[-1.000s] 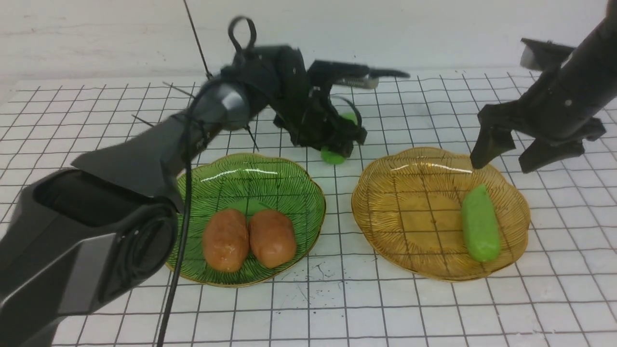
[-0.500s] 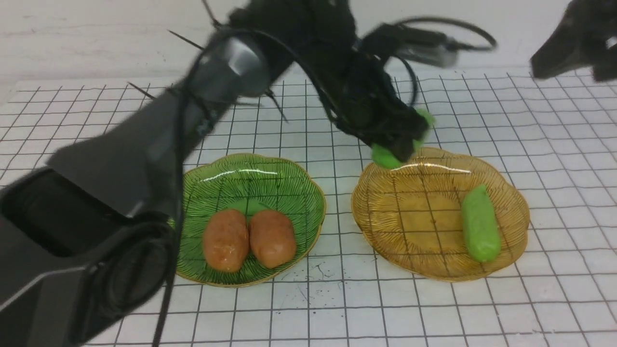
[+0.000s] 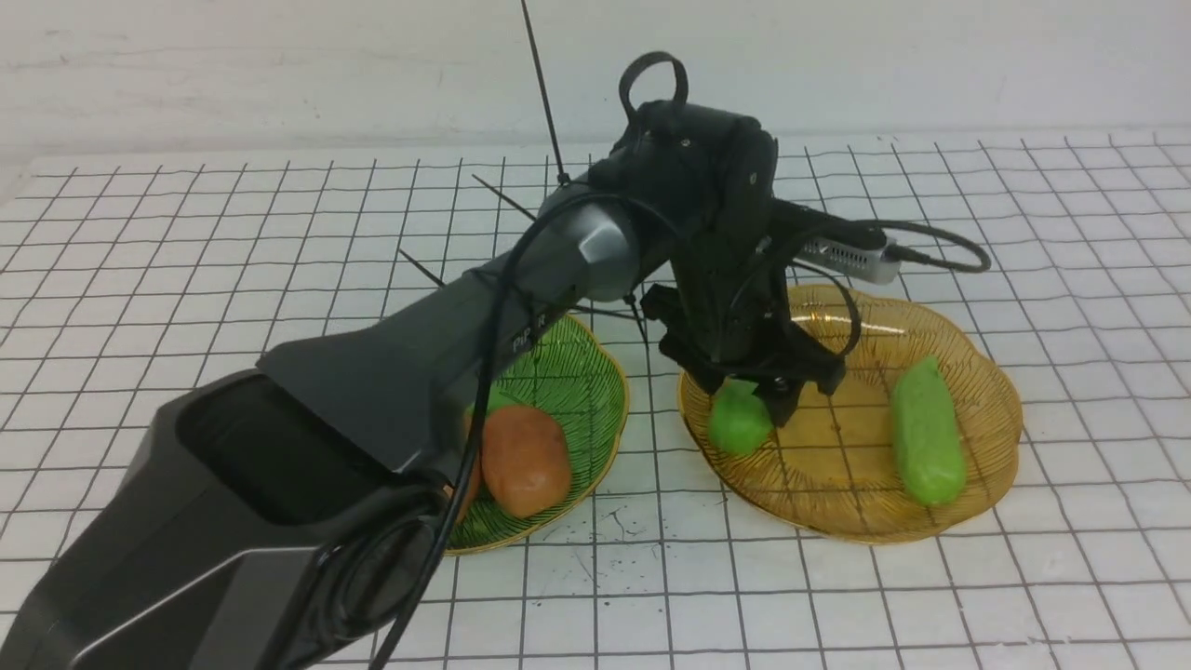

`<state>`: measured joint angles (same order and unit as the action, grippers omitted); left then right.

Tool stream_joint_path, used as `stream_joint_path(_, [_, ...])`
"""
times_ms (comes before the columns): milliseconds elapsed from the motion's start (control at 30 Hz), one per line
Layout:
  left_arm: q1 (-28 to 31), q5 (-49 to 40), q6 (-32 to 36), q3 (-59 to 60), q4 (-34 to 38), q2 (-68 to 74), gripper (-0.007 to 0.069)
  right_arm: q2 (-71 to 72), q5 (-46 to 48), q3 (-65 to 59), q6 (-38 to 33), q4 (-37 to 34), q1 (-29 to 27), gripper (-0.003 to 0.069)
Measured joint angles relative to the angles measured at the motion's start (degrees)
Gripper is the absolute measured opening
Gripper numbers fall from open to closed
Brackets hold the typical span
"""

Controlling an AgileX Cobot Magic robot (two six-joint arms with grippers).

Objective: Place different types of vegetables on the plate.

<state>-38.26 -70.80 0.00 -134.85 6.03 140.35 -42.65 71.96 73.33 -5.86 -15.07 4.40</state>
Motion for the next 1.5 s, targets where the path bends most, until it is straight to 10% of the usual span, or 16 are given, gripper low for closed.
stream_joint_path(200, [0.1, 0.0, -0.7, 0.0, 0.4, -1.8, 0.0573, 19.8, -20.3, -15.4, 0.3, 5.3, 0.0, -0.0009])
stream_joint_path(367, [0.1, 0.0, -0.8, 2.0, -1.0, -8.3, 0.0293, 31.7, -38.9, -29.4, 7.4, 10.7, 0.0, -0.0013])
stream_joint_path(400, [0.1, 0.0, -0.8, 4.3, -2.5, -12.6, 0.0115, 36.3, -45.3, -34.5, 9.9, 12.1, 0.0, -0.0013])
stream_joint_path(567, [0.1, 0.0, -0.8, 12.9, -5.2, -26.7, 0.0002, 42.9, -58.0, -43.8, 12.6, 13.4, 0.0, -0.0014])
stream_joint_path(900, [0.1, -0.5, -3.0, 40.6, -7.9, -58.0, -0.0008, 43.6, -66.3, -48.1, 13.0, 13.7, 0.0, -0.0014])
stream_joint_path(1500, [0.1, 26.0, -3.5, 87.8, -8.0, -115.8, -0.0008, 43.6, -66.3, -48.1, 13.1, 13.7, 0.0, -0.0014])
